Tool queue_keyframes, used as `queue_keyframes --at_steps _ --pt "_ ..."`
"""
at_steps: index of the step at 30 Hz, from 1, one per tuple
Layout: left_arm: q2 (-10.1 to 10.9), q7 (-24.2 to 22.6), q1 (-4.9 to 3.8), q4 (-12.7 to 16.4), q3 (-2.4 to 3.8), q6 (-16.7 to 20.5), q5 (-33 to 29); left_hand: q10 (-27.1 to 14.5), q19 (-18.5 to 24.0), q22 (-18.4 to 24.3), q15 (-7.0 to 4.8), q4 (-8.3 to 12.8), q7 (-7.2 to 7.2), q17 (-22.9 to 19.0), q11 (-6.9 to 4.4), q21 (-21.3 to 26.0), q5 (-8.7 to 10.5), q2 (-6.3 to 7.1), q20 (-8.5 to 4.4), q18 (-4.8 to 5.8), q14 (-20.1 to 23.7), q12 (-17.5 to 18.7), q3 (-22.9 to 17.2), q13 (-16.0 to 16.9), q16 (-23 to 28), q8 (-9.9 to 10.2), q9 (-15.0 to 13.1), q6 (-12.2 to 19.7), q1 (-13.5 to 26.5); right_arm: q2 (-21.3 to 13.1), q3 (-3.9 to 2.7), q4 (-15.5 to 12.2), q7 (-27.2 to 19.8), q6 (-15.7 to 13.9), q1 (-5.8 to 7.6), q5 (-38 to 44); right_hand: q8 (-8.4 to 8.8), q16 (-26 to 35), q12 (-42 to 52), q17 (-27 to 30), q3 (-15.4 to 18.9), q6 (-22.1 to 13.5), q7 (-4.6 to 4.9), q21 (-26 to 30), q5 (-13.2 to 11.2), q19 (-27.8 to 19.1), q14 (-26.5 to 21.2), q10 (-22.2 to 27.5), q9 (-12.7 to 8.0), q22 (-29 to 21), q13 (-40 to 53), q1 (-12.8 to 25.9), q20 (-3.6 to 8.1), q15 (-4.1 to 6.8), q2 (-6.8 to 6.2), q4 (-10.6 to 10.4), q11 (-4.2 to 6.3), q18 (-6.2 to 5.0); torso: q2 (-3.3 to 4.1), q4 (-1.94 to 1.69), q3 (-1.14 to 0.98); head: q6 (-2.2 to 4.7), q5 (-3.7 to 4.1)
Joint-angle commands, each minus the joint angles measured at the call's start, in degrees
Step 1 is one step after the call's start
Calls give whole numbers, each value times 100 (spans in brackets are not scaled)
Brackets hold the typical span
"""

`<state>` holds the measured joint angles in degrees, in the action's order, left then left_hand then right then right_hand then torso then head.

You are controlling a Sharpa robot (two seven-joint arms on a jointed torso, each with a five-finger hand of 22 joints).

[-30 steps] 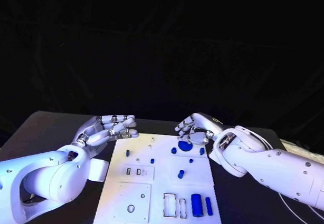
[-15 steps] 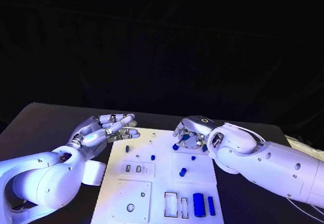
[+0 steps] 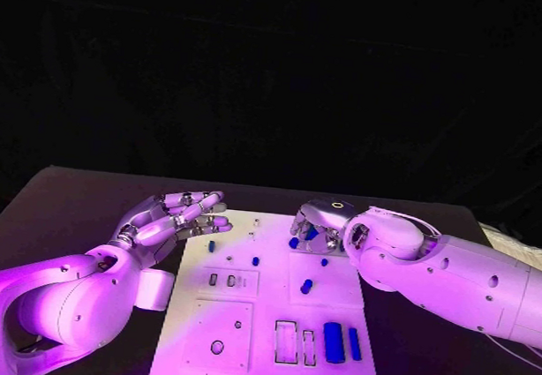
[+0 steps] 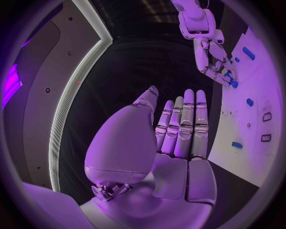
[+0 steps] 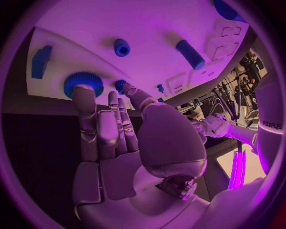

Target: Assemble the parts on the task board

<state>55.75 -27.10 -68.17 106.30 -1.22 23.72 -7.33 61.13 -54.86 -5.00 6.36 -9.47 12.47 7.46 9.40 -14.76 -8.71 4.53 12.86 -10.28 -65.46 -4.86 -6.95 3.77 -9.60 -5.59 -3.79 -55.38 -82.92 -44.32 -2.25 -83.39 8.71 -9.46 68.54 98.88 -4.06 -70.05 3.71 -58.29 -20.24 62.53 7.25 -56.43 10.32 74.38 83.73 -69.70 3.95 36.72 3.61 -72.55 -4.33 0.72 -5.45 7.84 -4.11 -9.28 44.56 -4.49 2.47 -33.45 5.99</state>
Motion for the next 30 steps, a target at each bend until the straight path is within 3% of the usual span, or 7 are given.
queue_keyframes --at_steps 1,5,19,26,30 --pt "-10 -1 -12 4 5 -131 -24 17 -11 8 22 18 26 10 8 36 30 -25 5 -24 17 27 13 -5 17 24 8 -28 26 30 -3 22 61 249 2 193 25 -61 -18 -44 -18 29 -4 -86 -35 -34 279 56 7 65 5 -14 -15 -24 -69 -66 -1 66 25 -19 6 12 12" --pt "-3 12 -12 8 5 -131 -24 13 -12 12 24 21 31 11 12 41 31 -25 7 -24 16 35 17 -6 21 32 9 -24 29 74 -2 64 48 266 1 201 22 -148 -17 -144 -68 44 -2 -193 -41 -40 281 57 9 180 4 -33 -19 -23 -50 -113 -3 76 43 -33 12 9 -5" --pt "6 55 -13 -3 5 -140 -24 7 -14 16 25 25 37 13 16 45 30 -27 9 -24 13 44 21 -7 24 40 10 -20 31 121 -2 89 33 277 0 204 -6 -361 -5 -378 -180 158 -21 -493 -123 -31 289 -34 26 508 11 -4 -20 -9 14 -333 23 106 76 -32 20 19 -13" --pt "-11 80 -13 -24 5 -139 -24 -8 -23 24 29 34 52 20 26 53 29 -36 12 -25 2 64 28 -8 28 60 11 -8 35 141 -1 118 42 233 0 205 -80 -538 7 -573 -447 410 -104 -887 -640 98 304 -218 88 1020 25 -119 4 49 253 -553 93 175 89 -45 26 25 1" --pt "-13 88 -13 -28 5 -133 -24 -13 -26 27 30 37 58 22 31 56 30 -39 13 -26 -1 71 31 -8 31 68 11 -2 36 146 -1 121 73 115 0 228 -113 -598 19 -638 -575 506 -120 -1093 -708 191 306 -337 129 1313 37 -211 9 79 328 -587 126 221 93 -49 25 24 -1"
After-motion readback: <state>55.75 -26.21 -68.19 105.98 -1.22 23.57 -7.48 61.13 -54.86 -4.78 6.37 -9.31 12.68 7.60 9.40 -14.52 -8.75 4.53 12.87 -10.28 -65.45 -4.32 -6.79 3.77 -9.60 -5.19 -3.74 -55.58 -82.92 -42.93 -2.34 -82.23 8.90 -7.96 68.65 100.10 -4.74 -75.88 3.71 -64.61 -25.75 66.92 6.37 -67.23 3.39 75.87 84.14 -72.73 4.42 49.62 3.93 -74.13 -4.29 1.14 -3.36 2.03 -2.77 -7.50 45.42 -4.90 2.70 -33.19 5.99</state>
